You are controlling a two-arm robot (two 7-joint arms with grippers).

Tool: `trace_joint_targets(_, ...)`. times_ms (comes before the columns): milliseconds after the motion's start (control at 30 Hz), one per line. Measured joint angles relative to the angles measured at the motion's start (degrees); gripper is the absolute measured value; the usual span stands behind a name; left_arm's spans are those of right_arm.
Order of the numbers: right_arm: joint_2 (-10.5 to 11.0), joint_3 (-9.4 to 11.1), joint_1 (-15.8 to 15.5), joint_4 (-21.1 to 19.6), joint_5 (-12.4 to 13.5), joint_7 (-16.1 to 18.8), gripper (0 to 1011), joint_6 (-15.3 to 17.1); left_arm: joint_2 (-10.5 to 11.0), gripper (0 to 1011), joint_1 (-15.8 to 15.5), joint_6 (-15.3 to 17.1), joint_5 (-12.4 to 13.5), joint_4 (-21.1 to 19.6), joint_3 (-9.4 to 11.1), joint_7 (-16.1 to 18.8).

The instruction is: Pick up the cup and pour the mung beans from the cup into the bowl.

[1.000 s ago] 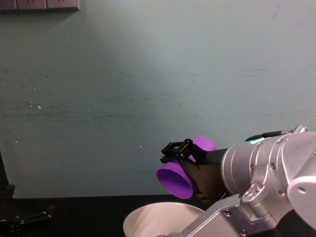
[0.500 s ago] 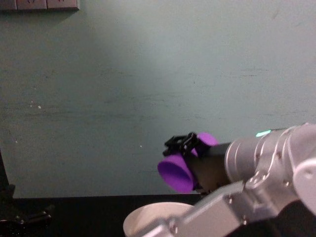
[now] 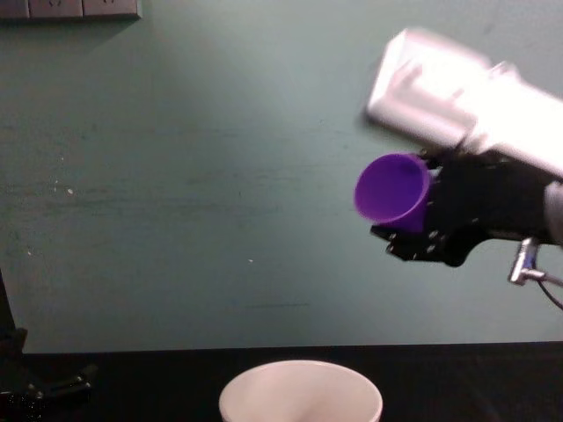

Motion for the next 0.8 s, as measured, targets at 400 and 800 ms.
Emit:
trace_joint_targets(400,-3.9,11.5,-5.4,5.8,28.4,2.1,726,-7.6,0.0,1000,0.0,0.0,0.0,0.0,0.0,0.0)
trace_joint_targets(800,-7.1,14.9,-7.3,12.4,43.3,5.2,726,-3.1,0.0,1000,0.0,0.0,0.0,0.0,0.0,0.0)
